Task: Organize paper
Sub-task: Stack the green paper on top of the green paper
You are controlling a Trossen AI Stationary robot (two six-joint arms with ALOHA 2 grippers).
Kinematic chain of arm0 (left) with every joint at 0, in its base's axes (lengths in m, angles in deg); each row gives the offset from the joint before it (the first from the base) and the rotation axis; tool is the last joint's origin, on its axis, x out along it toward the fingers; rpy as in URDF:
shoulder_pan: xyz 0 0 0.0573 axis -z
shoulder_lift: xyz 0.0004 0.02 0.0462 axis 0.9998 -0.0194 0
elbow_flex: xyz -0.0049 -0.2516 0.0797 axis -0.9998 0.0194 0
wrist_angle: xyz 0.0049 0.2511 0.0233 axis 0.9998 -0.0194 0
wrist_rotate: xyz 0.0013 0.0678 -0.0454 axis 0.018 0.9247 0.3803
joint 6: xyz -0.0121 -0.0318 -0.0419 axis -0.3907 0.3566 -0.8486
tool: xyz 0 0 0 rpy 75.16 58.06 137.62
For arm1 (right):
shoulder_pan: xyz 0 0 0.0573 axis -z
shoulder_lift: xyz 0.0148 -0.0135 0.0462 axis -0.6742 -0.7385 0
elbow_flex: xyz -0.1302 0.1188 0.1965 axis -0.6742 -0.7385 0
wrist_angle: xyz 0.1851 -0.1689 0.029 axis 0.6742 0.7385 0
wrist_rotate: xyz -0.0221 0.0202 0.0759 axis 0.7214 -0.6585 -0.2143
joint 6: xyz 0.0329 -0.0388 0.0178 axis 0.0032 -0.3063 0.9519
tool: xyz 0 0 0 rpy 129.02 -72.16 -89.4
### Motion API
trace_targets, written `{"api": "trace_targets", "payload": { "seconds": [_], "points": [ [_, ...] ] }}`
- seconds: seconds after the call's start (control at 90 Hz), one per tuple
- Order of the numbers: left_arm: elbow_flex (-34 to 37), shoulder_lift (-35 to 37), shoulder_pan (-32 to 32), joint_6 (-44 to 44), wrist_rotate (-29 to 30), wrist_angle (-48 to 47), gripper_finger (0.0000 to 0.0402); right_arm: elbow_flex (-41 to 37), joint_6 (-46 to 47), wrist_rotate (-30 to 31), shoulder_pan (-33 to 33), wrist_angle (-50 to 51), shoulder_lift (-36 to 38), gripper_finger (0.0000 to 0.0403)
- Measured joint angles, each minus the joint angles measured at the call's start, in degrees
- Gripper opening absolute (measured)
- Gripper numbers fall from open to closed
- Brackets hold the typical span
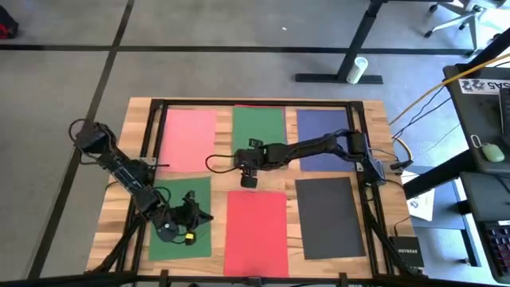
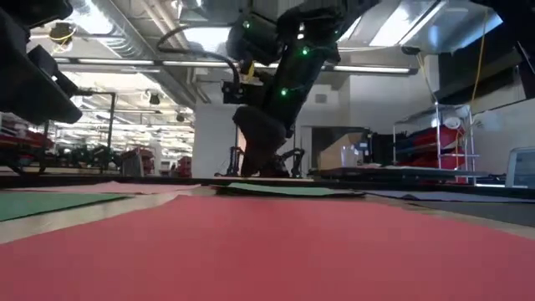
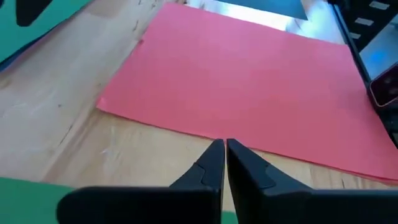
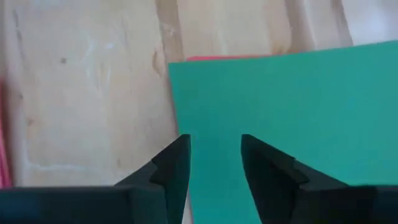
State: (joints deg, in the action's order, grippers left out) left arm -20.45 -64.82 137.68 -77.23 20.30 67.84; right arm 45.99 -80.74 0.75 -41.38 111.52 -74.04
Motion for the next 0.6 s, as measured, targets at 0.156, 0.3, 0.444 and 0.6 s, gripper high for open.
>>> {"api": "trace_targets", "payload": {
  "seconds": [0.156,0.3,0.444,0.6],
  "points": [
    [0.0,0.0,0.0,-1.3,0.0,-0.8,0.0,-1.9,0.3,-0.3,0.2,-1.6,0.0,0.0131],
    [0.0,0.0,0.0,-1.4,0.0,-0.8,0.0,-2.4,0.1,-1.4,0.2,-2.7,0.0,0.0131],
    [0.0,0.0,0.0,-1.5,0.0,-0.8,0.0,-2.4,0.1,-2.8,0.1,-2.8,0.0,0.0131],
    [0.0,0.0,0.0,-1.5,0.0,-0.8,0.0,-2.4,0.1,-2.8,0.2,-3.4,-0.5,0.0131]
  ]
}}
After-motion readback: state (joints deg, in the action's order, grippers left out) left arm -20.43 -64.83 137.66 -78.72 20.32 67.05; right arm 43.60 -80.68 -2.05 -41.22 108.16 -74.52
